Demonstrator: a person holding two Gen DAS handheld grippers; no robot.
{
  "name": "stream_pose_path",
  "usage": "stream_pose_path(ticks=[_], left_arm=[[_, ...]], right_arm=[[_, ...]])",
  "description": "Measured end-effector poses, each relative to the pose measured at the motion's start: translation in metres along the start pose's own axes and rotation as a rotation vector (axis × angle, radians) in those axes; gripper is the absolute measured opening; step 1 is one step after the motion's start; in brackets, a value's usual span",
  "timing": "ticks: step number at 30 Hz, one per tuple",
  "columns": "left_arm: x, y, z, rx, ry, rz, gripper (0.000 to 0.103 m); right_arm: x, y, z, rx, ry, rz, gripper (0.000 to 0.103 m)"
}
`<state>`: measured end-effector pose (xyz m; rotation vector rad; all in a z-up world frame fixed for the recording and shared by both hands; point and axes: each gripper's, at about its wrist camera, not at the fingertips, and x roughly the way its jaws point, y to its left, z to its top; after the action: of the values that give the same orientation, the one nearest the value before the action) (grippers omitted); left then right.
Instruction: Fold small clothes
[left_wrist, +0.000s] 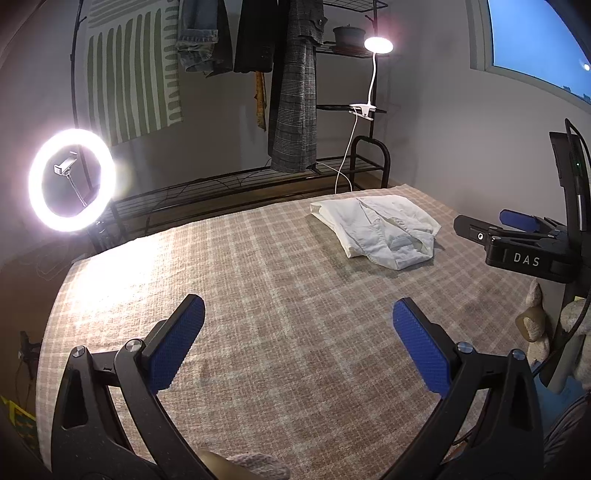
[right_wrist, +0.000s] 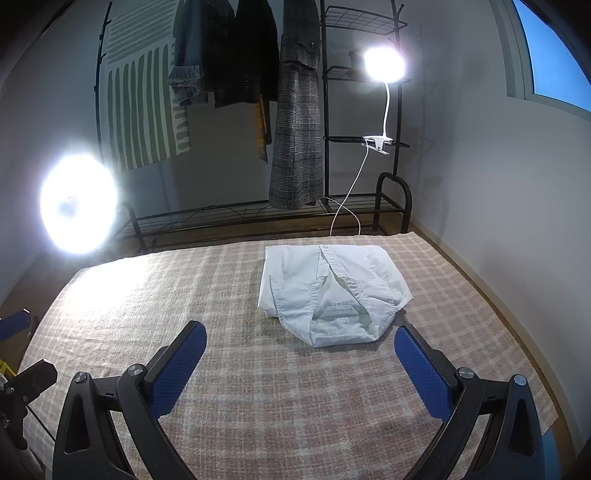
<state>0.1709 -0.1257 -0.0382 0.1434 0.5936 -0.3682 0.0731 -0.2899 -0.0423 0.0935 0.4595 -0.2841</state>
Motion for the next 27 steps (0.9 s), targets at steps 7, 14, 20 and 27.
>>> stream_pose_path(ticks=[7, 14, 20, 27], left_arm=[[0.0004, -0.0006, 0.0, 0.002, 0.002, -0.005, 0.103], [0.0002, -0.0002, 0.0002, 0.002, 0.002, -0.009, 0.103], [0.0003, -0.0019, 0.0003, 0.002, 0.004, -0.014, 0.103], [0.0001, -0.0024, 0.0008, 0.006, 0.004, -0.016, 0.103]], right_arm=[[0.0005, 0.0004, -0.0001, -0.001, 0.0, 0.001, 0.103], [0.0015, 0.001, -0.0009, 0.002, 0.001, 0.006, 0.103], [0.0017, 0.0014, -0.0023, 0.004, 0.006, 0.01, 0.103], [0.0015, 0.0012, -0.0025, 0.004, 0.006, 0.009, 0.103]])
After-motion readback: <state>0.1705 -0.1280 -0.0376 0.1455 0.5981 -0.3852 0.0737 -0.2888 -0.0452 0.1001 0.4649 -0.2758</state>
